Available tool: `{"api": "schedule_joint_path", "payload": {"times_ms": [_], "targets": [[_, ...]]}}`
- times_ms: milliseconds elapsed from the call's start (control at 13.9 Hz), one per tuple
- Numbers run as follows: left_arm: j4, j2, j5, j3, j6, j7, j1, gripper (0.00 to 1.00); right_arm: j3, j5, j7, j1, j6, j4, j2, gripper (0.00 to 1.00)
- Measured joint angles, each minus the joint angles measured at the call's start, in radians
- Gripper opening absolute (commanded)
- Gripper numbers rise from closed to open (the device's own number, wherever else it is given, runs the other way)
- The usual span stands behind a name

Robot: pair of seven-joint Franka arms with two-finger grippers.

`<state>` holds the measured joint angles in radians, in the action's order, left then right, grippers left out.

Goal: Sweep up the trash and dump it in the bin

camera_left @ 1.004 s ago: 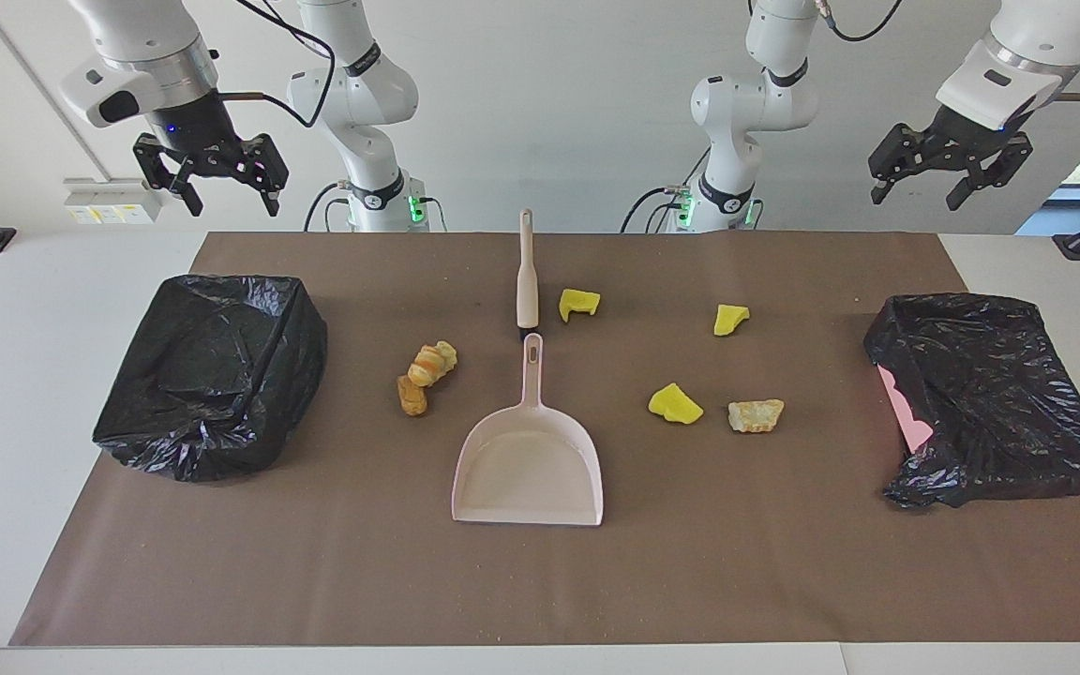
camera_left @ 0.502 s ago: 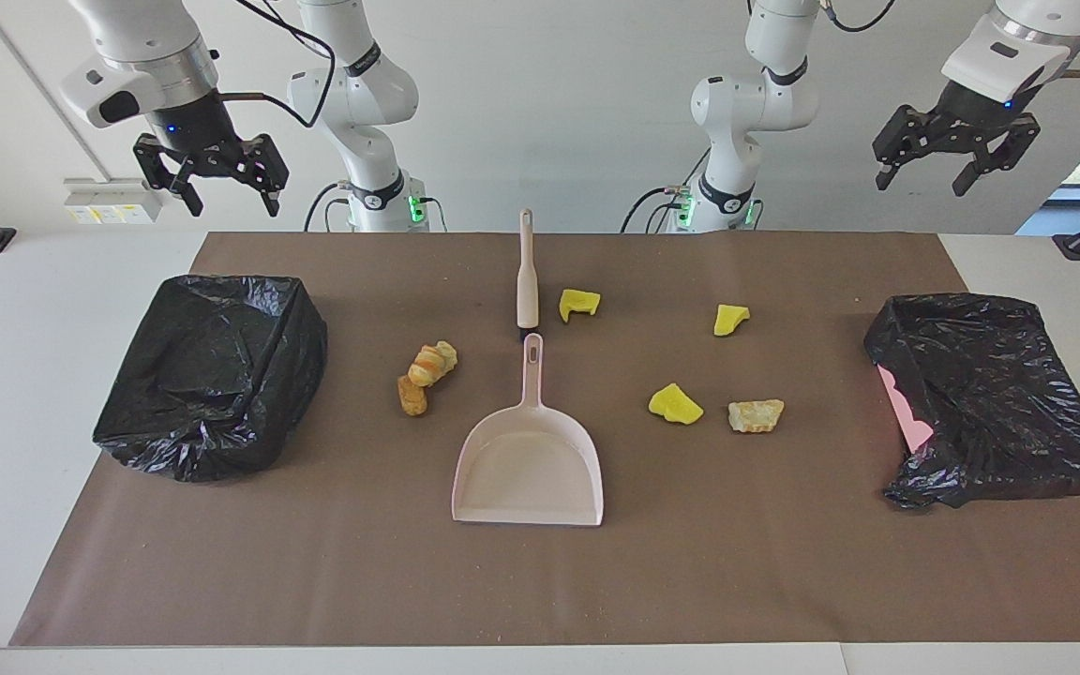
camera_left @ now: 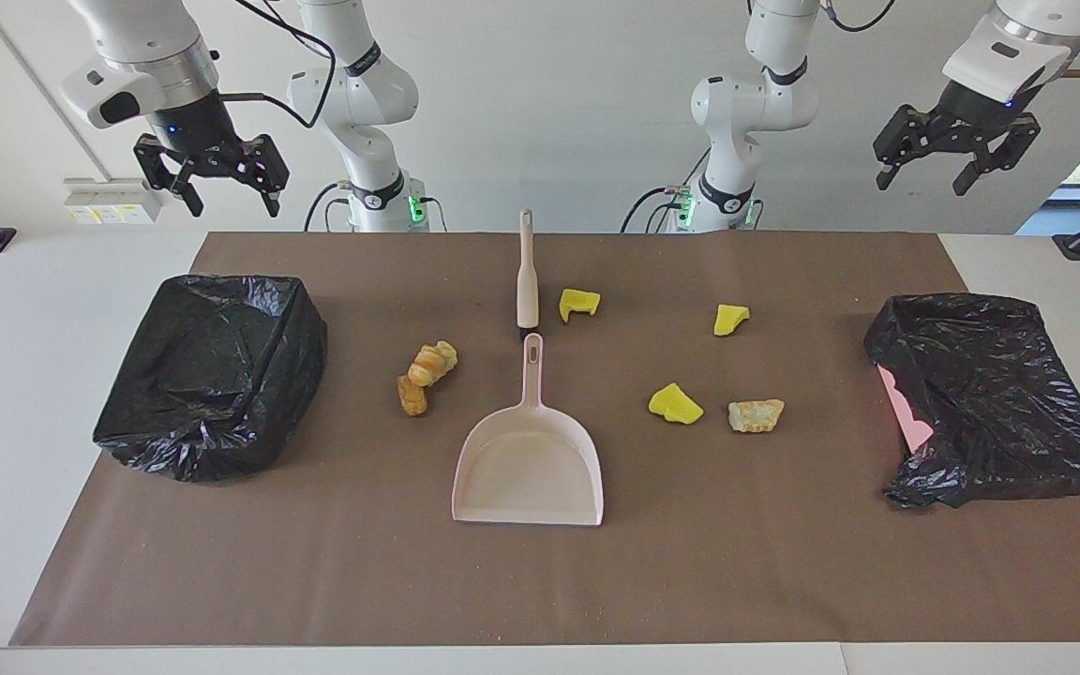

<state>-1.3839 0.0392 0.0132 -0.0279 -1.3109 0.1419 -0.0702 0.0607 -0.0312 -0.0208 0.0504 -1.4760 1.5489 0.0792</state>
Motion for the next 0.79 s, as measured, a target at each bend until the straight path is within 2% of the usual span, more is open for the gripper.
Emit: {"api": "schedule_joint_path", "payload": {"times_ms": [430,789], "targets": [[-0.019,0.008,0.0,0.007,0.0,0.0,-0.003,1.0,0.0,0.0,0.0,0.0,0.0,0.001,0.0,1.0],[-0.079,0.047,-0.004,0.033,-0.013,-0.001,-0.004,1.0,0.0,0.0,0.0,0.0,0.0,0.001,0.0,1.0]]}}
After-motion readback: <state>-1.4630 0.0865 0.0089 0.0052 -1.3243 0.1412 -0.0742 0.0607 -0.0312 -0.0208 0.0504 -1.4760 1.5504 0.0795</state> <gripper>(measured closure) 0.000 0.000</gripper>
